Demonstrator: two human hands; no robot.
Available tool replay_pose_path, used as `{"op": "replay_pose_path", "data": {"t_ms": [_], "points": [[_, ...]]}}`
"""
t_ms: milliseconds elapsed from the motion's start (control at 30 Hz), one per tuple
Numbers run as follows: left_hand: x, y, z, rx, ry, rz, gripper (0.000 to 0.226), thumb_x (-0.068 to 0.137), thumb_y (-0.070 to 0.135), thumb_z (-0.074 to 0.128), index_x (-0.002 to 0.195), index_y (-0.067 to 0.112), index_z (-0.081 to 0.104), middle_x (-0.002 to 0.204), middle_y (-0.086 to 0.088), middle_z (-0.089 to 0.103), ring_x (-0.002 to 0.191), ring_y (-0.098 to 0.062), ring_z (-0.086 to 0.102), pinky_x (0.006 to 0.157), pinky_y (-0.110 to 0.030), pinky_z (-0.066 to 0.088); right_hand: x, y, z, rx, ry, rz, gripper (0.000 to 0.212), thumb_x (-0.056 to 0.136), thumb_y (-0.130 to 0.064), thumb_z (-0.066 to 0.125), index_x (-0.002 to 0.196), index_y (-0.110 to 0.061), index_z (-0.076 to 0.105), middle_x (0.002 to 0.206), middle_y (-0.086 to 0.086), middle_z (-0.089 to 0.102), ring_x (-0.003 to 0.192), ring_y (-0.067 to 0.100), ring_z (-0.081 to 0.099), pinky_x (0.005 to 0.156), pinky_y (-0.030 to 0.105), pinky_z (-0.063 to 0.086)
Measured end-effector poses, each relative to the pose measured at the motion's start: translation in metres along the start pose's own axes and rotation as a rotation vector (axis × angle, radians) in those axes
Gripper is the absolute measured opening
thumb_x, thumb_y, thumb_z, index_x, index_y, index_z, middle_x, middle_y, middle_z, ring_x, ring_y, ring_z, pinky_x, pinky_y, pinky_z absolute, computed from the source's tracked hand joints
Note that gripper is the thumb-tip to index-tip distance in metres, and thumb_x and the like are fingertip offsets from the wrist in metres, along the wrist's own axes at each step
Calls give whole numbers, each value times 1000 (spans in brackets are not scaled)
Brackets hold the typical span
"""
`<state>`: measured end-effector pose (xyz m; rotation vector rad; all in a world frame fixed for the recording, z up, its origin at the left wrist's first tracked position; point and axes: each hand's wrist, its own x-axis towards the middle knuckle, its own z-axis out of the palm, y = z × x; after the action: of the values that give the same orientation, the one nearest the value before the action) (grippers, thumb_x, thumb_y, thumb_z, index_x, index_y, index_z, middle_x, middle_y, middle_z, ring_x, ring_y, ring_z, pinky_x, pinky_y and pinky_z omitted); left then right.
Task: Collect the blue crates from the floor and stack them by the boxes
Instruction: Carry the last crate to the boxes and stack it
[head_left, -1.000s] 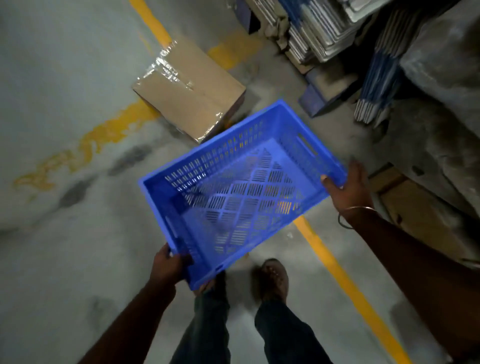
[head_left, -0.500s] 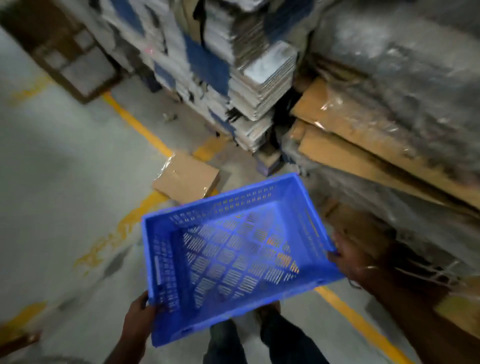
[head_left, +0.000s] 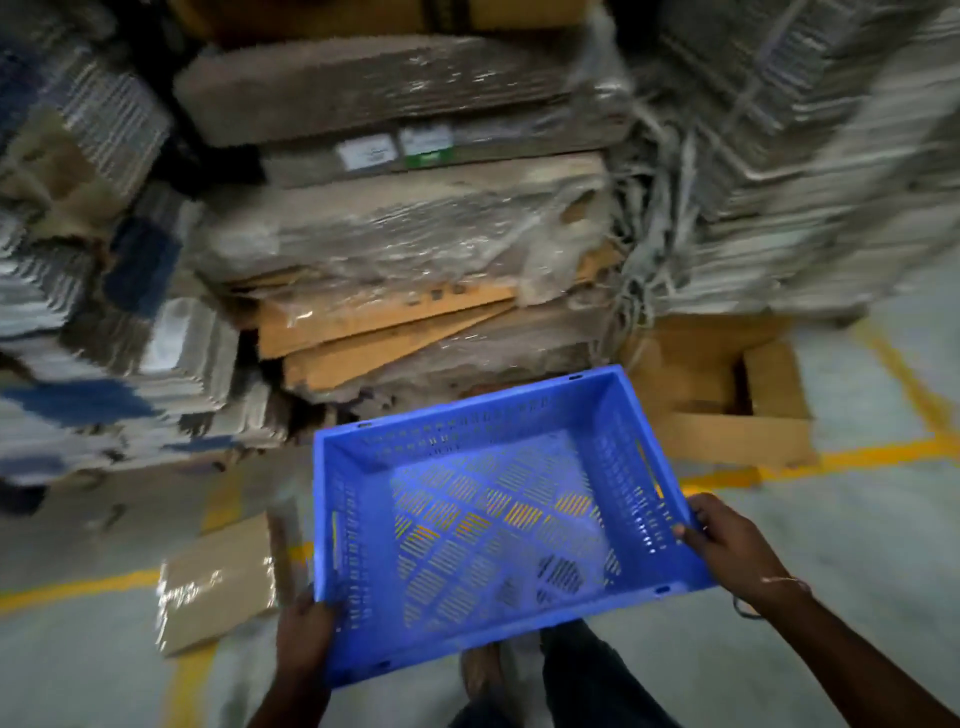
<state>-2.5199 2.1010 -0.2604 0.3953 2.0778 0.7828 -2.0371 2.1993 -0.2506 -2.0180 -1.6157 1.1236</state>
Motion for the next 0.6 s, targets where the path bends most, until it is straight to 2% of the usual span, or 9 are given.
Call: {"op": "replay_pose_path", "data": {"t_ms": [67,100,167,267,367,400,433,500,600], "points": [[-20,25,25,58,-52,131,26,86,8,70,109,21,72,64,-2,68,73,-24,61,81,-46,53,-45,28,-28,40,95,69,21,85,-14,71,83,-30,58,75,-18,63,61,1,53,59,16,38],[-32,39,39,77,-81,166,25,85,0,68,98,20,74,60,1,67,72,-25,60,81,-46,52,-66,41,-40,58,141,92,21,85,-14,71,83,-31,58,75,-19,63,61,0,52,59,16,37],[-43,59,74,127,-155,187,13,73,6,70,85,8,74,64,-8,68,76,-31,62,78,-47,52,-107,72,-64,115,233,137,24,84,-11,71,86,-31,59,77,-15,63,64,0,53,64,20,40],[-88,95,140,166,-267,226,25,54,21,65,77,11,68,73,-18,65,84,-37,67,74,-46,53,-163,130,-101,196,350,219,33,80,-2,69,90,-32,59,79,-3,63,68,0,54,70,27,42],[-191,133,209,229,-370,341,15,73,7,71,71,12,57,46,3,60,51,-9,61,48,-24,46,-219,183,-138,285,448,267,46,79,8,65,99,-33,59,86,-9,68,71,-1,56,74,24,46],[-213,136,235,255,-389,375,14,83,-4,64,77,8,59,51,0,64,47,-7,58,46,-24,44,-236,200,-151,300,483,280,43,81,9,64,96,-31,60,86,-17,67,70,-4,56,72,18,45],[-233,138,261,277,-416,382,15,87,-10,58,90,4,63,68,-10,68,54,-13,58,51,-28,45,-255,217,-165,319,521,290,42,82,10,63,94,-30,60,85,-20,66,69,-6,56,69,13,43],[-267,139,316,294,-474,410,32,86,-11,57,113,1,66,91,-20,65,68,-26,57,66,-35,49,-291,247,-197,364,608,329,42,84,10,62,96,-29,59,87,-9,67,68,-4,58,66,11,43],[-327,141,399,382,-560,495,27,84,-9,59,107,2,68,87,-24,67,72,-29,59,75,-45,53,-343,297,-246,388,700,350,42,85,9,62,96,-31,58,89,-1,64,64,3,55,61,14,43]]}}
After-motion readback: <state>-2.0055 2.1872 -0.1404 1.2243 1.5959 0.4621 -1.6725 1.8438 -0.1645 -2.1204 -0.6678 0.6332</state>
